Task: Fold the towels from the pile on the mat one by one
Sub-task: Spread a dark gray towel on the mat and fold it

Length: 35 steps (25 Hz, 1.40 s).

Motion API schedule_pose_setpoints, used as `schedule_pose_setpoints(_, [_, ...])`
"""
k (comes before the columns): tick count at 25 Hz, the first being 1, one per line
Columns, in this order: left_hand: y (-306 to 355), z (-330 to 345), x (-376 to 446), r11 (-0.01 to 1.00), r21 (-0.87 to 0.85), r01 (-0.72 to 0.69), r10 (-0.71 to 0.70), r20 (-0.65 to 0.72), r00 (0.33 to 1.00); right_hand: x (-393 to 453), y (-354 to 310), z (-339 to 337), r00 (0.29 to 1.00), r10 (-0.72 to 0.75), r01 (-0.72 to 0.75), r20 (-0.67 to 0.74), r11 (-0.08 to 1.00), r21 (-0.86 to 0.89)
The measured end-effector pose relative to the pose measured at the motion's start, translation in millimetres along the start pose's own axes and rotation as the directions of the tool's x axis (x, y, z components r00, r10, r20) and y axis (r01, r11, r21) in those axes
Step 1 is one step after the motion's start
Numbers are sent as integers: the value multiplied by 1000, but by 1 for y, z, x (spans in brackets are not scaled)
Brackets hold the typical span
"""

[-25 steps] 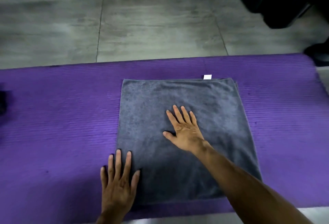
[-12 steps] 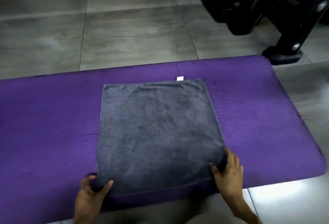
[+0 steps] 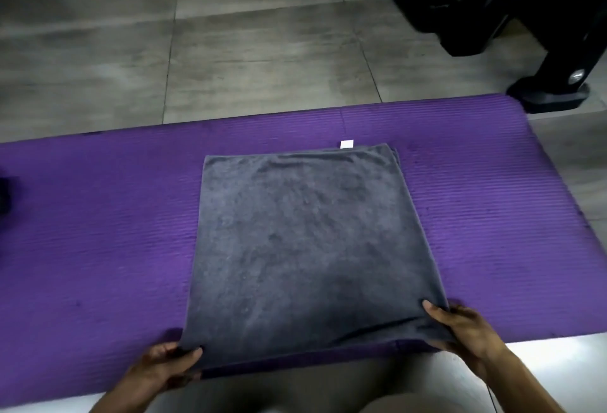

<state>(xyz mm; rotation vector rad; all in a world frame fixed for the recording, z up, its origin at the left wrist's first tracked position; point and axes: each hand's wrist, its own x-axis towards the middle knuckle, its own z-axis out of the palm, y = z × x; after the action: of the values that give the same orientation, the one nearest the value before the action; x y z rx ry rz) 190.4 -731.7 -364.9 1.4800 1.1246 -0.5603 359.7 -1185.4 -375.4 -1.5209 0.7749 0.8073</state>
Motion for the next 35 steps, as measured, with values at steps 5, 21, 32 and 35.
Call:
schedule_pose_setpoints(5, [-4, -30, -7, 989, -21, 147, -143, 137, 980, -37, -26, -14, 976, 164, -144, 142, 979, -142])
schedule_pose_setpoints(21, [55, 41, 68, 100, 926, -363, 690, 199, 696, 51, -26, 48, 551, -658, 324, 514, -399, -858])
schedule_pose_setpoints(32, [67, 8, 52, 37, 762, -647, 94, 642, 761, 16, 2, 6, 489, -625, 398, 608, -460, -793])
schedule_pose_setpoints(35, [69, 10, 55, -18, 797, -603, 244, 589, 771, 19, -8, 4, 455, -667, 412, 590, -430, -804])
